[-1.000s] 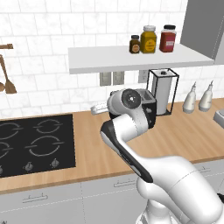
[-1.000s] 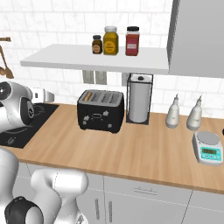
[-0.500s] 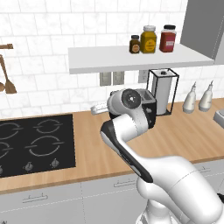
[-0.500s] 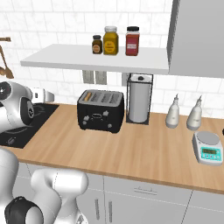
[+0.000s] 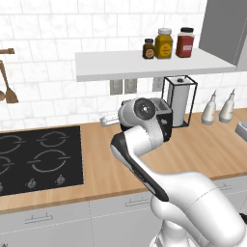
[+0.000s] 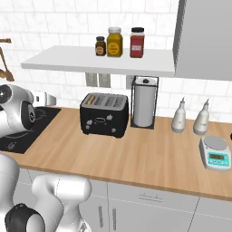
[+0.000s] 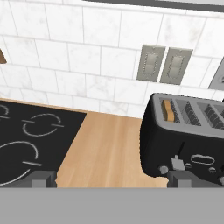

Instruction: Start the toaster. Once the lever pops up, take the bread to the plate on the dining counter.

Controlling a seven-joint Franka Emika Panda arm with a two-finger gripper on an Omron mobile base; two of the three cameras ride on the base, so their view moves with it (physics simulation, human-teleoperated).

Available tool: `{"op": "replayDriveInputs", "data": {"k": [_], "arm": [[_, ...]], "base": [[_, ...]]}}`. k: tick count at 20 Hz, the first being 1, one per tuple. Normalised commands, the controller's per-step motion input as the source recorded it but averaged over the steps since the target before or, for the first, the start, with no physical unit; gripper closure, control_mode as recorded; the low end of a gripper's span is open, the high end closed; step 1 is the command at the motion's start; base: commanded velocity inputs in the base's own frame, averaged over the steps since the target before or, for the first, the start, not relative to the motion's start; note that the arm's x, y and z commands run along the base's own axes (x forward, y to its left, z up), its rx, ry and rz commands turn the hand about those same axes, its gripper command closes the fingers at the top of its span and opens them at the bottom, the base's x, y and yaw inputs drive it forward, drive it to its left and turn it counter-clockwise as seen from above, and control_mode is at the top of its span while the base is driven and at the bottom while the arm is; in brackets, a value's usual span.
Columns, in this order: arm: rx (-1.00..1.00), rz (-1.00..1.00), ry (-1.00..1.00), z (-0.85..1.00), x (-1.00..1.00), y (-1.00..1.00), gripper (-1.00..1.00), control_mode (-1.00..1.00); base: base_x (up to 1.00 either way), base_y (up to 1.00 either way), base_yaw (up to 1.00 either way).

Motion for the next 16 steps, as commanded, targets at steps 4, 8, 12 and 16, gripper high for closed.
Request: {"op": "replayDriveInputs", "data": {"k": [4, 8, 12, 16], "arm": [[0.00, 0.00, 0.00, 0.00, 0.00, 0.00, -1.00, -1.00], [0.00, 0.00, 0.00, 0.00, 0.00, 0.00, -1.00, -1.00], [0.00, 0.00, 0.00, 0.00, 0.00, 0.00, -1.00, -1.00], [0.00, 0.00, 0.00, 0.00, 0.00, 0.00, -1.00, -1.00]], "base": [[0.00, 0.00, 0.00], [0.00, 0.00, 0.00], [0.00, 0.00, 0.00], [0.00, 0.00, 0.00]]}}
